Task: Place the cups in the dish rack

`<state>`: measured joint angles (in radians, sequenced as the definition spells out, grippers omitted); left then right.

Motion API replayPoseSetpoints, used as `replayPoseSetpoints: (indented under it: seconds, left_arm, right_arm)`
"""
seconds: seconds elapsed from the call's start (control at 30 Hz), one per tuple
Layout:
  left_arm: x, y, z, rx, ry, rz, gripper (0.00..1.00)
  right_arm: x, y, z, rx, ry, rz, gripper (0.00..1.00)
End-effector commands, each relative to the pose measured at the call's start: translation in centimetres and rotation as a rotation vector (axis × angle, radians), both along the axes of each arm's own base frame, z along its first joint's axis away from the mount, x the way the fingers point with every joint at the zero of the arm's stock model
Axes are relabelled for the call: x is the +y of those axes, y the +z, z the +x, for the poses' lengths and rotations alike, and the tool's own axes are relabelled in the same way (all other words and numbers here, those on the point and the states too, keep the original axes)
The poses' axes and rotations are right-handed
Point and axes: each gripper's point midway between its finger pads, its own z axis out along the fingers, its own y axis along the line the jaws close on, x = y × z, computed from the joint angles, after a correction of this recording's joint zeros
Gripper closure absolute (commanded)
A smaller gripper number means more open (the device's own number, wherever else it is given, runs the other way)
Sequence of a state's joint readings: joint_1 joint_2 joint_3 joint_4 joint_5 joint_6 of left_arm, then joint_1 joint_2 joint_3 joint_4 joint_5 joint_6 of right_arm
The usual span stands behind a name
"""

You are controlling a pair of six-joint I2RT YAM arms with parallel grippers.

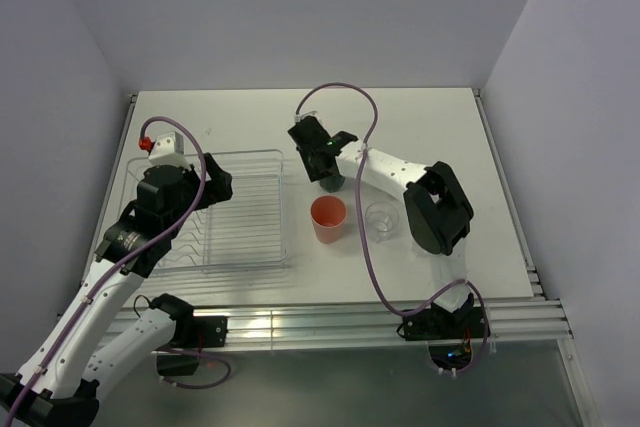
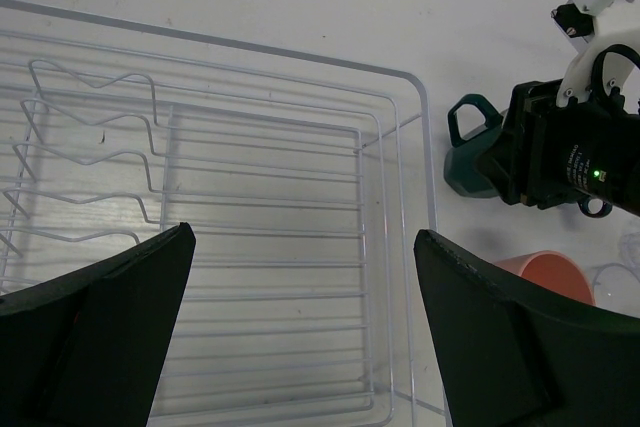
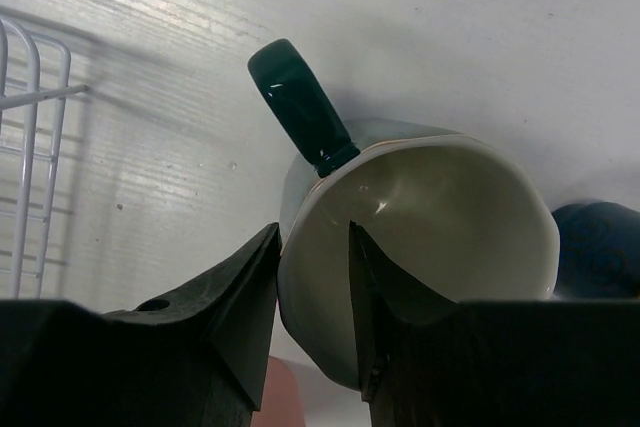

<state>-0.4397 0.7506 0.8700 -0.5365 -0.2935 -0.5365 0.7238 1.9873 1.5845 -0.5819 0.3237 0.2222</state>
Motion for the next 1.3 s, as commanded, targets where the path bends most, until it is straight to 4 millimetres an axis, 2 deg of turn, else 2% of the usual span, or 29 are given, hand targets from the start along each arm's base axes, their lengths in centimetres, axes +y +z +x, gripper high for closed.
replayPoseSetpoints:
  seconds: [0.0,0.07,0.17,0.2,0.23,0.4,0.5,0.6,0.67,0.7,0.77,0.87,0.9,0.97,1.0,1.07,1.1,1.13,1.17,1.2,1.23,1.27]
  left_arm:
    - [-0.2,1.1,0.3,-0.033,-0.008,-0.012,0.01]
    - [-0.1,1.1,0.3,-0.032,-0.005,-0.011,0.01]
    - [-0.2,1.0,0.4,-0.029,-0.004,-0.01,0.01]
    - [-0.1,1.1,0.4,-0.032,-0.001,-0.012,0.01]
    - [-0.1,1.0,0.3,-0.029,-0.002,-0.011,0.01]
    - [-0.1,1.1,0.4,-0.03,0.001,-0.012,0.01]
    - [-0.3,1.3,0.5,-0.035,-0.005,-0.015,0.01]
    - [-0.8,1.8,0.8,-0.036,-0.022,-0.034,0.01]
    - [-1.7,2.3,0.8,-0.032,-0.057,-0.057,0.01]
    - [-2.1,3.3,1.0,-0.042,-0.067,-0.079,0.01]
    - [-3.3,4.8,1.1,-0.055,-0.111,-0.129,0.01]
    - [-4.7,6.7,1.3,-0.081,-0.17,-0.179,0.01]
    - [-5.4,7.3,1.3,-0.094,-0.199,-0.195,0.01]
    - [-5.8,8.4,1.6,-0.113,-0.218,-0.208,0.01]
    - [-6.3,8.8,1.6,-0.125,-0.241,-0.215,0.01]
    - [-6.7,9.7,1.8,-0.162,-0.274,-0.207,0.01]
    - [-6.9,10.1,1.7,-0.184,-0.294,-0.204,0.01]
    - [-7.5,11.2,1.7,-0.231,-0.334,-0.212,0.01]
    - [-7.6,11.3,1.6,-0.255,-0.356,-0.2,0.01]
    - [-7.8,11.6,1.6,-0.273,-0.371,-0.199,0.01]
    - [-8.2,12.0,1.5,-0.295,-0.398,-0.203,0.01]
    - [-8.5,11.9,1.5,-0.301,-0.417,-0.196,0.01]
  right_arm:
    - [-0.8,2.1,0.1,-0.043,0.009,0.002,0.6]
    - [-0.9,2.2,0.0,-0.046,0.013,-0.001,0.63]
    - [-0.9,2.2,0.1,-0.042,0.019,0.006,0.78]
    - [-0.8,2.3,0.1,-0.042,0.02,0.008,0.92]
    - [-0.8,2.5,0.2,-0.047,0.018,0.012,1.0]
    - [-0.9,4.4,0.8,-0.08,0.009,0.044,1.0]
    - [-1.1,7.0,1.6,-0.124,-0.007,0.076,1.0]
    - [-1.6,10.5,2.3,-0.182,-0.028,0.109,1.0]
    - [-2.0,14.1,2.6,-0.242,-0.038,0.144,1.0]
    - [-2.5,15.4,2.9,-0.263,-0.045,0.151,1.0]
    - [-2.9,19.2,2.6,-0.318,-0.041,0.201,1.0]
    - [-3.0,24.0,1.4,-0.371,-0.011,0.296,1.0]
    - [-2.6,25.6,0.4,-0.375,0.025,0.352,1.0]
    - [-2.1,27.5,-0.9,-0.378,0.068,0.426,1.0]
    - [-1.5,28.9,-2.3,-0.366,0.118,0.501,1.0]
    - [-0.7,29.7,-3.9,-0.333,0.18,0.58,1.0]
    - [-0.5,31.3,-5.1,-0.341,0.206,0.649,1.0]
    - [0.3,31.7,-6.4,-0.304,0.272,0.708,1.0]
    - [0.6,31.6,-7.1,-0.278,0.296,0.74,1.0]
    - [0.6,32.8,-8.1,-0.279,0.315,0.796,1.0]
    - [0.7,33.1,-8.5,-0.266,0.33,0.828,1.0]
    - [1.4,33.0,-9.9,-0.212,0.389,0.88,1.0]
